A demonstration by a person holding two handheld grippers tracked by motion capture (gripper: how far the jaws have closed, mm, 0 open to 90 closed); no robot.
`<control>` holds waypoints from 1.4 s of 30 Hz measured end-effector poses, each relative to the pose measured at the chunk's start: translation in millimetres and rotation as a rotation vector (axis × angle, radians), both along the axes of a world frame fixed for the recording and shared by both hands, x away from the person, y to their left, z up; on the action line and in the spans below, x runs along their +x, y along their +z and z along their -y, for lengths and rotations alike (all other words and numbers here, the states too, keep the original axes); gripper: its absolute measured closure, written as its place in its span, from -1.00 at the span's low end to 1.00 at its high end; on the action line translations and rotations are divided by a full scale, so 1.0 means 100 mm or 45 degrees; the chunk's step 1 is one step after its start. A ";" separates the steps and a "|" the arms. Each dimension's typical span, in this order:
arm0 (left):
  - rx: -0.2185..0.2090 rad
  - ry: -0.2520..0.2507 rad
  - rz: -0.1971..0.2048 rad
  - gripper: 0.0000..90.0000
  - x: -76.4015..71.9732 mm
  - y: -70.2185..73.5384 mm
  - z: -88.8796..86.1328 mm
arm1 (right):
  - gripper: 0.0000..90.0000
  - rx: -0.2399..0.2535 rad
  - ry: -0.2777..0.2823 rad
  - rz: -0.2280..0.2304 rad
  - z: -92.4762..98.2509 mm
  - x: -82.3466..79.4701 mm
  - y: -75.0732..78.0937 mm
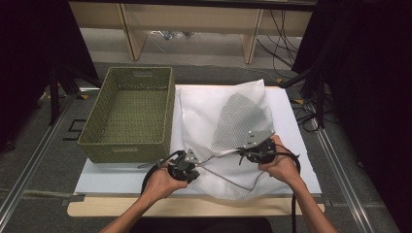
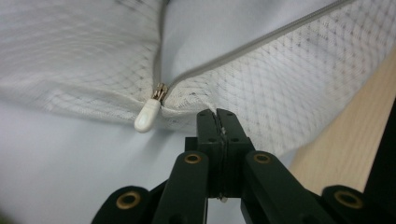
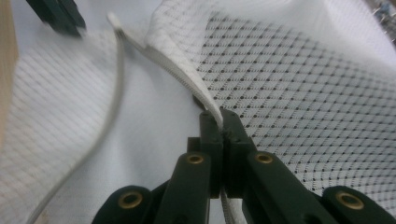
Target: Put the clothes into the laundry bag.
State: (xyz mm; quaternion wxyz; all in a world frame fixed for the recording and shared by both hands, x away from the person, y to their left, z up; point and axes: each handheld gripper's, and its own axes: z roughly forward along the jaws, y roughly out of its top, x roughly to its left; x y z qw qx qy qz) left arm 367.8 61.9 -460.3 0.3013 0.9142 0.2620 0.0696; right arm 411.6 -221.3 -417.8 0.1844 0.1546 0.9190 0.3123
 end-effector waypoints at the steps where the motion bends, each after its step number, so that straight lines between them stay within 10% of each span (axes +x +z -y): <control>1: 0.013 -0.011 0.002 0.97 -0.02 0.00 -0.03 | 1.00 -0.019 -0.007 -0.004 -0.01 0.01 -0.03; 9: -0.027 0.001 -0.022 0.84 -0.16 0.00 -0.18 | 1.00 -0.066 -0.005 -0.065 -0.02 0.01 -0.22; 24: -0.103 0.067 0.100 -0.22 -0.28 0.03 -0.39 | 1.00 -0.108 -0.026 -0.123 -0.04 0.01 -0.37; 42: -0.132 0.153 0.142 -0.41 -0.30 0.03 -0.53 | 0.78 -0.118 -0.012 -0.131 -0.05 0.00 -0.46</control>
